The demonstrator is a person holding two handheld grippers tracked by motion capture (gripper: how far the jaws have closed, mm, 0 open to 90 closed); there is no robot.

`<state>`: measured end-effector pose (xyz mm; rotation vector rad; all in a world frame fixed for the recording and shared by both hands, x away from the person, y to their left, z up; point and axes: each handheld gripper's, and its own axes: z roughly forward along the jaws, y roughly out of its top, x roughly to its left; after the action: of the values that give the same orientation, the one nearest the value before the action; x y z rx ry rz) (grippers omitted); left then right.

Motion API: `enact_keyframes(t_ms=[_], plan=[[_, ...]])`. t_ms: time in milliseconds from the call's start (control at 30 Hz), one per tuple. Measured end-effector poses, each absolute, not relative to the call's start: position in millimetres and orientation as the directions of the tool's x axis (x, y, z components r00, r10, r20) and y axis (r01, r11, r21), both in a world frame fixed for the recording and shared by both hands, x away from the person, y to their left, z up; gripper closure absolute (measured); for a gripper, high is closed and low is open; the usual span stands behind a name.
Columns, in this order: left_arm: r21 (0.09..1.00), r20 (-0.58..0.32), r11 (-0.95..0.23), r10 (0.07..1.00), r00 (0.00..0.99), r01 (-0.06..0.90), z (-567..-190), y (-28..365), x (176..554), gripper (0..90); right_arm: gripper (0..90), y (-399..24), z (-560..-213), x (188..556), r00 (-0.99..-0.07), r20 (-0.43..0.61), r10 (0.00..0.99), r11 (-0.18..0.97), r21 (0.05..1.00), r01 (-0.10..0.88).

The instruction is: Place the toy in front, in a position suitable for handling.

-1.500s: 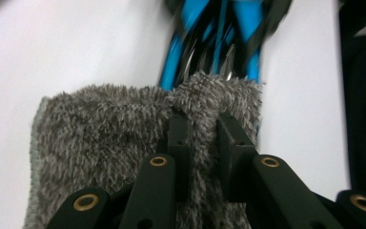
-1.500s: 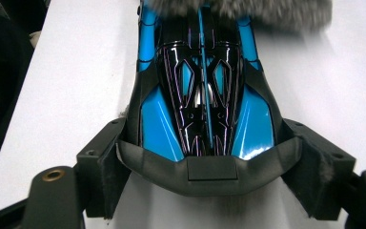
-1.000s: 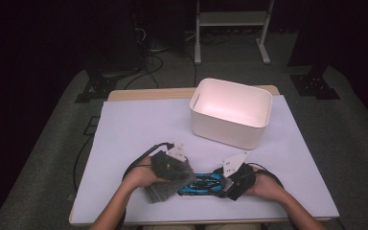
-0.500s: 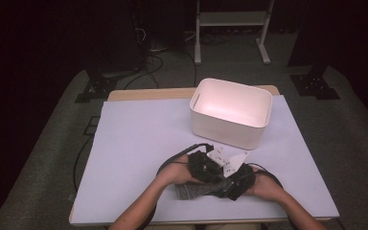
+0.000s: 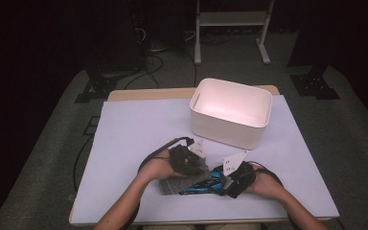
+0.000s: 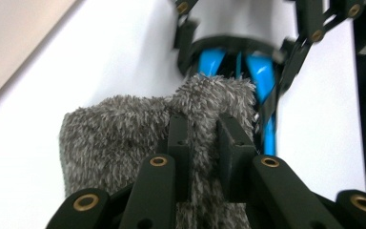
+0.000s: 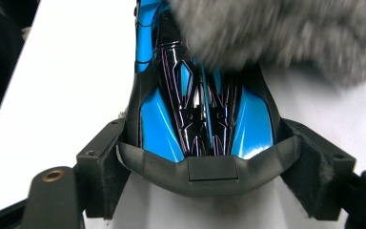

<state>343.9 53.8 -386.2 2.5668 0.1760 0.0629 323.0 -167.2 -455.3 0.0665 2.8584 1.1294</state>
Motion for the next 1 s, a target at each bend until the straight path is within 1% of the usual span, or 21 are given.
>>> enact_keyframes(t_ms=[100, 167, 233, 333, 400, 600, 767, 800, 833, 933, 1000], plan=[[0.548, -0.032, -0.823, 0.159, 0.987, 0.150, -389.7, 61.8, 348.9, 78.0, 22.7, -168.4, -456.2, 325.1, -0.997, -0.045, 0.060, 0.725, 0.689, 0.012], [0.559, -0.067, -0.813, 0.154, 0.986, 0.165, -395.2, 63.5, 349.6, 78.0, 22.6, -168.9, -456.6, 325.0, -0.997, -0.036, 0.066, 0.723, 0.691, 0.023], [0.550, -0.081, -0.818, 0.149, 0.985, 0.169, -402.1, 62.1, 348.8, 78.0, 22.0, -169.1, -456.9, 324.6, -0.996, -0.008, 0.087, 0.719, 0.693, 0.057], [0.566, -0.106, -0.802, 0.160, 0.981, 0.192, -406.1, 63.1, 349.3, 78.0, 18.7, -171.2, -458.3, 327.1, -0.989, 0.060, 0.134, 0.703, 0.697, 0.138], [0.567, -0.119, -0.797, 0.170, 0.978, 0.207, -406.6, 64.4, 349.1, 78.0, 17.5, -172.3, -454.0, 329.0, -0.982, 0.102, 0.160, 0.717, 0.671, 0.187], [0.565, -0.108, -0.801, 0.167, 0.980, 0.199, -406.5, 64.6, 348.1, 78.0, 16.7, -178.3, -439.6, 336.8, -0.947, 0.222, 0.232, 0.664, 0.675, 0.321], [0.560, -0.095, -0.807, 0.162, 0.982, 0.187, -405.4, 63.2, 346.7, 78.0, 18.1, -165.9, -436.8, 344.3, -0.949, 0.218, 0.228, 0.689, 0.652, 0.315], [0.559, -0.093, -0.808, 0.161, 0.983, 0.185, -405.3, 63.3, 346.6, 78.0, 21.0, -164.1, -435.3, 346.8, -0.947, 0.225, 0.229, 0.689, 0.650, 0.320], [0.559, -0.091, -0.808, 0.160, 0.983, 0.183, -405.1, 63.5, 346.6, 78.0, 21.3, -163.4, -435.2, 348.9, -0.947, 0.233, 0.222, 0.687, 0.652, 0.321], [0.562, -0.085, -0.808, 0.158, 0.984, 0.178, -404.6, 64.4, 346.0, 78.0, 22.6, -161.9, -437.0, 353.9, -0.935, 0.276, 0.221, 0.692, 0.631, 0.350], [0.567, -0.053, -0.806, 0.172, 0.984, 0.172, -400.8, 66.3, 345.7, 79.2, 23.2, -162.8, -440.6, 355.6, -0.922, 0.324, 0.214, 0.692, 0.615, 0.377]])
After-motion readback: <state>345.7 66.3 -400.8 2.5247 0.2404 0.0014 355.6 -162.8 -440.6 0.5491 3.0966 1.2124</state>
